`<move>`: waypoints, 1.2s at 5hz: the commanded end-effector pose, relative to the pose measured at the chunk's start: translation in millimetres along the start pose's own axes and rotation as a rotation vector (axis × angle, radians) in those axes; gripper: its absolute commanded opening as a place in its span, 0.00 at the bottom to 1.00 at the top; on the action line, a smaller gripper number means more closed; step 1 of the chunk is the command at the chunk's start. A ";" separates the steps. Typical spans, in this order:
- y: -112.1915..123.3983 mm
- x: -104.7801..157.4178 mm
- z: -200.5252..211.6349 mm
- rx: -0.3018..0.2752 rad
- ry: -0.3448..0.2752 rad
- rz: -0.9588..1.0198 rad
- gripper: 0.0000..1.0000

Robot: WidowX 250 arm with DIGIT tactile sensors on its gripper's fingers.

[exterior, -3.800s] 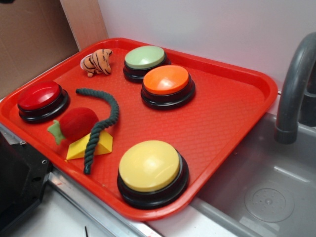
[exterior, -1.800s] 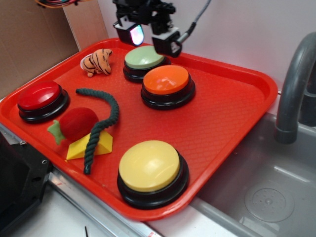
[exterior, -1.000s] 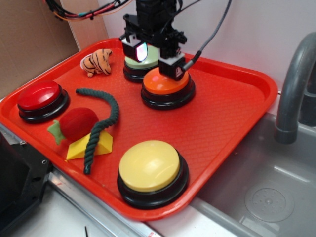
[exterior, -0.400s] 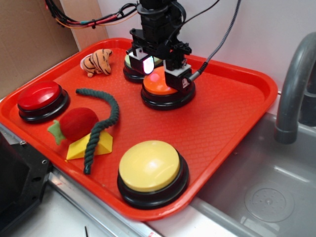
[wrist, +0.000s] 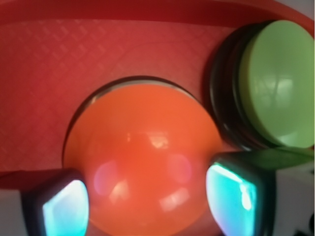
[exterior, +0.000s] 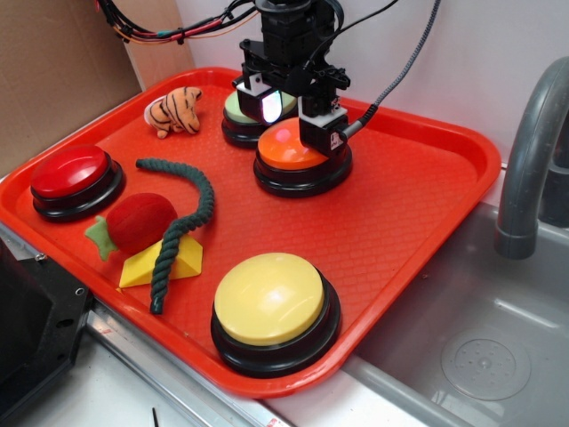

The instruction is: Push the orange button.

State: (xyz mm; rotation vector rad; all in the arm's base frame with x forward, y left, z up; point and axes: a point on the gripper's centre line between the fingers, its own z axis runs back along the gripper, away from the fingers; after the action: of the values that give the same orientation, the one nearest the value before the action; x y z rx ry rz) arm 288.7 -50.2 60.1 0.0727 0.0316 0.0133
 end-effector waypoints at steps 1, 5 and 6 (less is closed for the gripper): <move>7.9 8.2 37.8 -0.010 -0.108 0.004 1.00; 8.6 5.1 54.4 -0.024 -0.131 -0.006 1.00; 8.3 4.6 56.8 -0.028 -0.125 0.003 1.00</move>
State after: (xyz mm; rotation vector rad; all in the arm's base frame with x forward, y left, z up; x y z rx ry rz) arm 282.3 -50.3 90.8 0.0579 0.0044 -0.0031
